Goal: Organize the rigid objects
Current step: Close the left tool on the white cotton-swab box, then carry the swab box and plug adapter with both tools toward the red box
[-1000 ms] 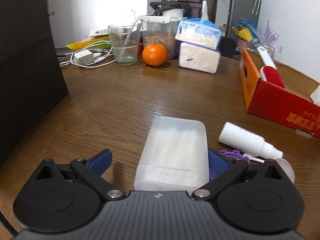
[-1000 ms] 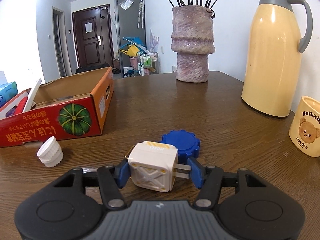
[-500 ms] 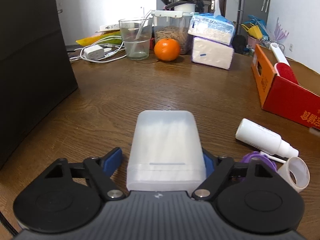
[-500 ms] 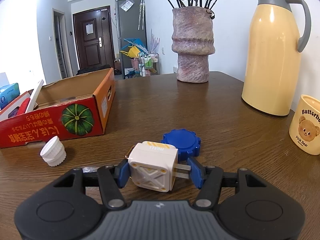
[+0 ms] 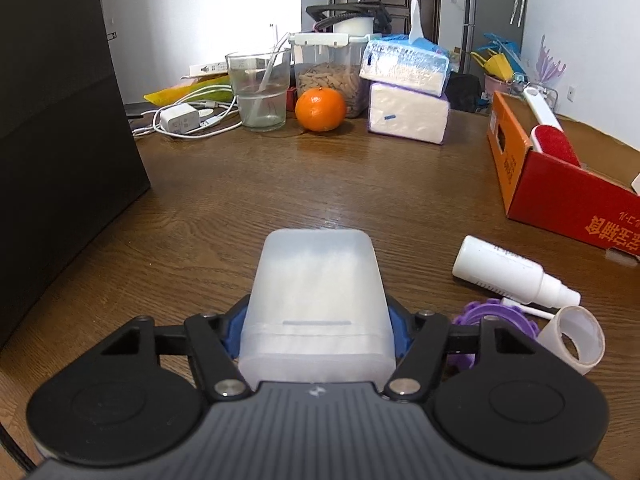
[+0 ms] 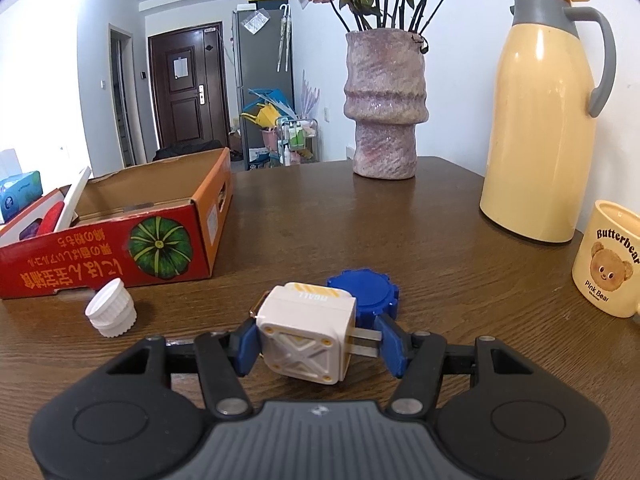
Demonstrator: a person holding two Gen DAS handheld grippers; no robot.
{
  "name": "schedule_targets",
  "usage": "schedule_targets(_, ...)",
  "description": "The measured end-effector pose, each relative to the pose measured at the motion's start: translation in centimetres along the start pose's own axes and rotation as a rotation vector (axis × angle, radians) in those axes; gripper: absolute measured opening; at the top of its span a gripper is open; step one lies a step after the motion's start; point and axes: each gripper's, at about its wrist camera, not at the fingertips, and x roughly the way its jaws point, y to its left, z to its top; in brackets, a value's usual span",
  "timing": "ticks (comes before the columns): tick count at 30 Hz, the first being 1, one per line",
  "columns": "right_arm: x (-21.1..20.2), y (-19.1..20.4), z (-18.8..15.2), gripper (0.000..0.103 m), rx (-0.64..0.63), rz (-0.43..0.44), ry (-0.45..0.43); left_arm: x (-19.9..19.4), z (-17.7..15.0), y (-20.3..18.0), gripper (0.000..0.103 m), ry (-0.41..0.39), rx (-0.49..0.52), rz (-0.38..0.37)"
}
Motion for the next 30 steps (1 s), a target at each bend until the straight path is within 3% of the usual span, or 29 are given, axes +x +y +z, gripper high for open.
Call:
schedule_targets(12, -2.1, 1.0, -0.6, 0.059, -0.018, 0.006, -0.079, -2.4, 0.0, -0.7, 0.067, -0.077, -0.001, -0.023)
schedule_targets(30, -6.2, 4.7, -1.8, 0.059, -0.031, 0.115, -0.151, -7.1, -0.4, -3.1, 0.067, -0.193, -0.017, -0.091)
